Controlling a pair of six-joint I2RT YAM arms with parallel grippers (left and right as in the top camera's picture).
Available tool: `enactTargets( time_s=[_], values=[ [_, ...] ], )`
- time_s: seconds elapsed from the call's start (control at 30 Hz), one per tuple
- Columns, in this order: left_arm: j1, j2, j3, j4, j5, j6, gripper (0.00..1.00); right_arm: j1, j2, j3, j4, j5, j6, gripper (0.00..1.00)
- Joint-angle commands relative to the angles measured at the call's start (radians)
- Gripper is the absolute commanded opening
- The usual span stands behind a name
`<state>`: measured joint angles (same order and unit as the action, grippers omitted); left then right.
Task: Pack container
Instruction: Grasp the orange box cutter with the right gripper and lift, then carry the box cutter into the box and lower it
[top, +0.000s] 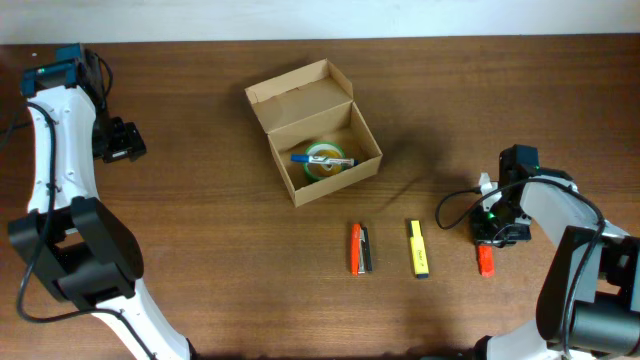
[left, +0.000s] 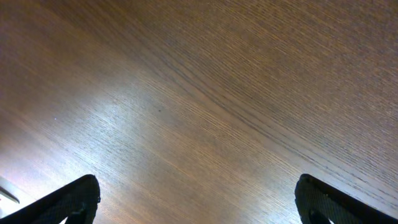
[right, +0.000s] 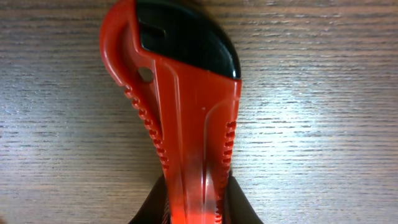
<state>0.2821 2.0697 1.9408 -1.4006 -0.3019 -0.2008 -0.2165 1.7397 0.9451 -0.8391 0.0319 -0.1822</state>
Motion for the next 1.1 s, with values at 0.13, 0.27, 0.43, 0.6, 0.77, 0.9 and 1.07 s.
enactTargets(
  time_s=[0.13,0.27,0.43,0.6,0.77,0.9,1.07],
  values=[
    [0.002,-0.006,-0.01,0.002,0.003,0.016,1.0,-0.007,-0.046,-0.031,0.037,0.024,0.007,0.08],
    [0.002,-0.006,-0.01,0.002,0.004,0.016,1.0,-0.007,-0.093,-0.03,0.034,0.024,0.021,0.07],
    [0.002,-0.006,-0.01,0.002,0.004,0.016,1.0,-0.006,-0.158,-0.019,0.032,0.02,0.087,0.04],
    [0.002,-0.006,-0.01,0.002,0.004,0.016,1.0,-0.006,-0.212,0.04,-0.004,-0.006,0.087,0.03],
    [0.002,-0.006,-0.01,0.002,0.004,0.016,1.0,-0.006,-0.231,0.216,-0.108,-0.038,0.087,0.04],
    [0.002,-0.006,-0.01,0.002,0.004,0.016,1.0,-0.006,-0.231,0.419,-0.184,-0.067,0.086,0.04],
    [0.002,-0.006,-0.01,0.002,0.004,0.016,1.0,-0.005,-0.224,0.67,-0.209,-0.115,0.052,0.04]
  ],
)
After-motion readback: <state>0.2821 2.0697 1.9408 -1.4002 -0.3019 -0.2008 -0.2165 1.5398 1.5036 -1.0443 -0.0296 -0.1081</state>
